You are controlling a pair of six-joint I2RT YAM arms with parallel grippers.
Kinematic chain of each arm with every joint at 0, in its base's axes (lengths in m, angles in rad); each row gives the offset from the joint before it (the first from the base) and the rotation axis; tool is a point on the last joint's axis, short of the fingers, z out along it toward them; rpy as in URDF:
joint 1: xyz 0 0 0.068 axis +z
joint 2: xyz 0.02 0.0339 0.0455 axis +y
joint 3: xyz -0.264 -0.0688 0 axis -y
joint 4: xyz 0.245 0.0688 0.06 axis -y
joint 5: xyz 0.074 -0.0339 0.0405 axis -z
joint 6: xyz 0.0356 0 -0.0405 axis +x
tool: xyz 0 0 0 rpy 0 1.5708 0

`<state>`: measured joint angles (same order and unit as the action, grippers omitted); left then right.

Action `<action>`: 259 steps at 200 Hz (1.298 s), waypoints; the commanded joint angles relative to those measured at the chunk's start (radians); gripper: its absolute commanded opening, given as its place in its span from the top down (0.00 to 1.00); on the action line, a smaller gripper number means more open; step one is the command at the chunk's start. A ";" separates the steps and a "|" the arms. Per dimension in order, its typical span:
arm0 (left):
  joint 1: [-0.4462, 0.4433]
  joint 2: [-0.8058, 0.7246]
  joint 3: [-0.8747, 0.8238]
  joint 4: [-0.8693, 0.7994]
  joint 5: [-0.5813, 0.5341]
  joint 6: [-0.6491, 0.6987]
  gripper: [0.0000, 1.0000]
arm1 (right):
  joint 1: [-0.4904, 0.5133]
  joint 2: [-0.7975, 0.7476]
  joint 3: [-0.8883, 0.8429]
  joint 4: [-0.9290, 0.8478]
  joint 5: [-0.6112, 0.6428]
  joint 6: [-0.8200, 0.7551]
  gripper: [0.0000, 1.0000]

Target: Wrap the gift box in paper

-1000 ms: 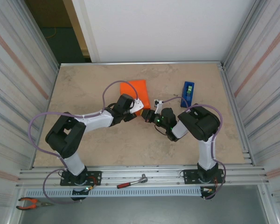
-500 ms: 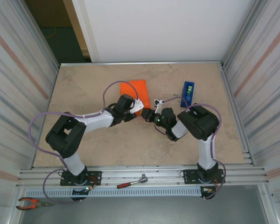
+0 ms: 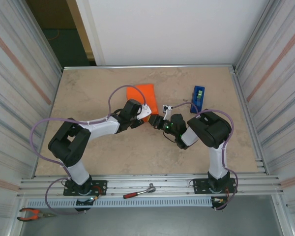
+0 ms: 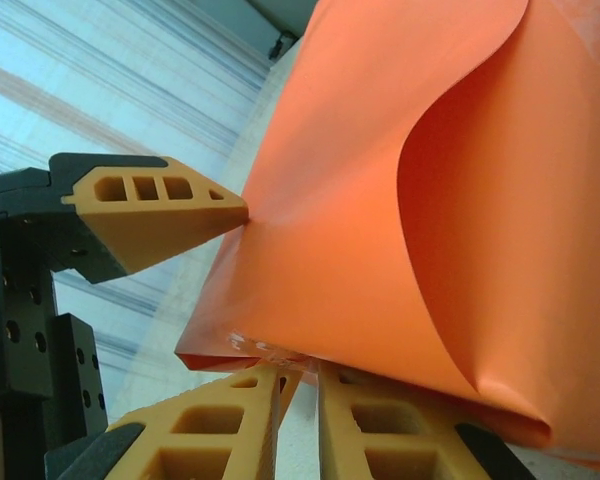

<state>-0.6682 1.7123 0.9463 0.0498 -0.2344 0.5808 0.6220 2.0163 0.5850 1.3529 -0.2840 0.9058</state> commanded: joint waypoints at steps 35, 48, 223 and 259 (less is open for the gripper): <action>-0.010 0.035 0.003 -0.077 0.010 0.008 0.31 | -0.005 -0.041 -0.013 -0.034 0.023 -0.005 0.83; -0.010 0.036 0.003 -0.077 0.010 0.008 0.31 | -0.003 -0.041 -0.012 -0.038 0.024 -0.005 0.83; -0.012 0.034 0.005 -0.083 0.012 0.006 0.33 | 0.000 -0.075 -0.019 -0.093 0.033 -0.020 0.71; -0.012 0.037 0.006 -0.085 0.011 0.006 0.33 | 0.003 -0.073 -0.017 -0.094 0.033 -0.018 0.68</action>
<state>-0.6701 1.7149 0.9493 0.0490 -0.2371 0.5808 0.6224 1.9625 0.5728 1.2778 -0.2764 0.9054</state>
